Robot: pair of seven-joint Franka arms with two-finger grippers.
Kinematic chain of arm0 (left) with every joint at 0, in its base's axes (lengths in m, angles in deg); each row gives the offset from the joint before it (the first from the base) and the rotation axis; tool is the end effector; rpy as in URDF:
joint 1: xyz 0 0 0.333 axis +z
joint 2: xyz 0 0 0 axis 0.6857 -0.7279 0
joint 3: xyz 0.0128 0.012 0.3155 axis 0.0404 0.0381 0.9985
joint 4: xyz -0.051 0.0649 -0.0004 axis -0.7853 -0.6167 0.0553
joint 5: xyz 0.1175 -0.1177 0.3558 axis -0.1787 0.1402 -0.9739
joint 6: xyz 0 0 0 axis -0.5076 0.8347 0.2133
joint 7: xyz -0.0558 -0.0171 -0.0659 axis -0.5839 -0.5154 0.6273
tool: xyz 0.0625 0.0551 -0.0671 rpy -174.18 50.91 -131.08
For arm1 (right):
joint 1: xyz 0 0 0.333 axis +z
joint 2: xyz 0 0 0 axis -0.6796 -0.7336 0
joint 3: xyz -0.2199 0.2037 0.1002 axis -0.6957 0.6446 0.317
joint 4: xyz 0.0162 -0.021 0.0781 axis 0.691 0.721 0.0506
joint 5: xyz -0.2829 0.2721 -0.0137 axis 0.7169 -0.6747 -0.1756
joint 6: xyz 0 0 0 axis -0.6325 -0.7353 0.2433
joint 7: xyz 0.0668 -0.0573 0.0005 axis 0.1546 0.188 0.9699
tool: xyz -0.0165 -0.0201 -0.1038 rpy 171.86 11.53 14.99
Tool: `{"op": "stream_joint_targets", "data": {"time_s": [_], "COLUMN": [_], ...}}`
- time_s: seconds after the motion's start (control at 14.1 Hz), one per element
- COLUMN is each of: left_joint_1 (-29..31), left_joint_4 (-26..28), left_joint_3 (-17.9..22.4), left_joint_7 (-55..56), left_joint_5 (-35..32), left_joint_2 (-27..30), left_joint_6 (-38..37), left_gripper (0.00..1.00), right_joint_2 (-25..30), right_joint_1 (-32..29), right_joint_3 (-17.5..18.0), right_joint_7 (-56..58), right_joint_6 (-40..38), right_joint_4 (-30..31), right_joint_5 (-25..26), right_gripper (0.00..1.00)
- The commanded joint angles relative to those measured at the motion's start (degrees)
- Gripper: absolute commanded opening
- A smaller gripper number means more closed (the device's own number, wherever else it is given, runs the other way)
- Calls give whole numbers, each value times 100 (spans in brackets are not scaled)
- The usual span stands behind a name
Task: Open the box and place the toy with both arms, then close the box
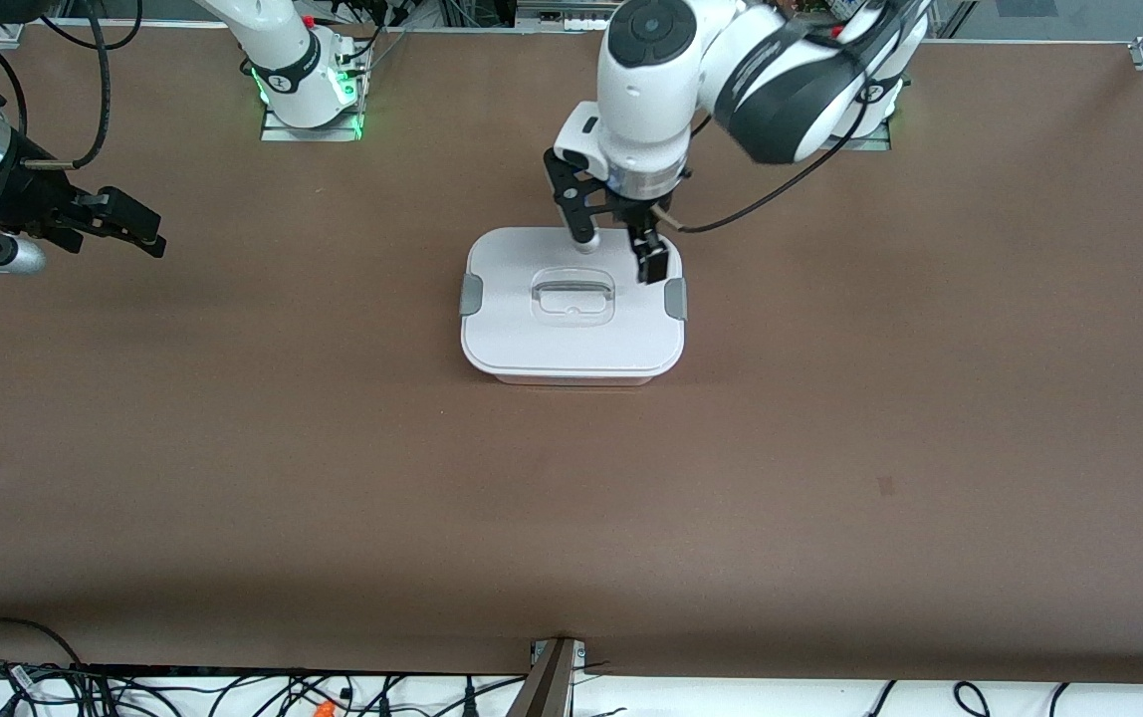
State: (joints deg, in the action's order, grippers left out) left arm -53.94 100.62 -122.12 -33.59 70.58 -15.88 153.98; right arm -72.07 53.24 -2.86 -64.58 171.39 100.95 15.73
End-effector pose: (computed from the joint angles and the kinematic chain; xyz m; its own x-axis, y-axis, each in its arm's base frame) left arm 0.4791 -0.4245 0.4927 0.4646 -0.8832 -0.0637 -0.8854 -0.4646 -0.0155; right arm 0.5577 0.0470 0.6013 0.9978 -0.0636 -0.0206 -0.0641 -0.9977 -0.0229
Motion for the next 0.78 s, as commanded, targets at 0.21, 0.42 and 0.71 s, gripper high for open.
{"op": "stream_joint_targets", "data": {"time_s": [0.21,0.42,0.71], "left_joint_1": [1078,2064,2272], "left_joint_4": [-1209,-1551,-1526], "left_joint_3": [131,113,654], "left_joint_7": [780,762,972], "left_joint_5": [139,174,192], "left_joint_2": [51,43,260], "left_joint_6": [-1716,-1998,-1553], "left_gripper": [100,100,100], "right_joint_2": [-59,-59,-59], "right_joint_1": [-49,-49,-58], "right_joint_3": [55,55,55], "right_joint_7": [-16,-16,-16], "right_joint_6": [-46,-46,-46], "right_joint_4": [-160,-160,-160], "right_joint_5": [64,64,64], "right_gripper": [100,100,100]}}
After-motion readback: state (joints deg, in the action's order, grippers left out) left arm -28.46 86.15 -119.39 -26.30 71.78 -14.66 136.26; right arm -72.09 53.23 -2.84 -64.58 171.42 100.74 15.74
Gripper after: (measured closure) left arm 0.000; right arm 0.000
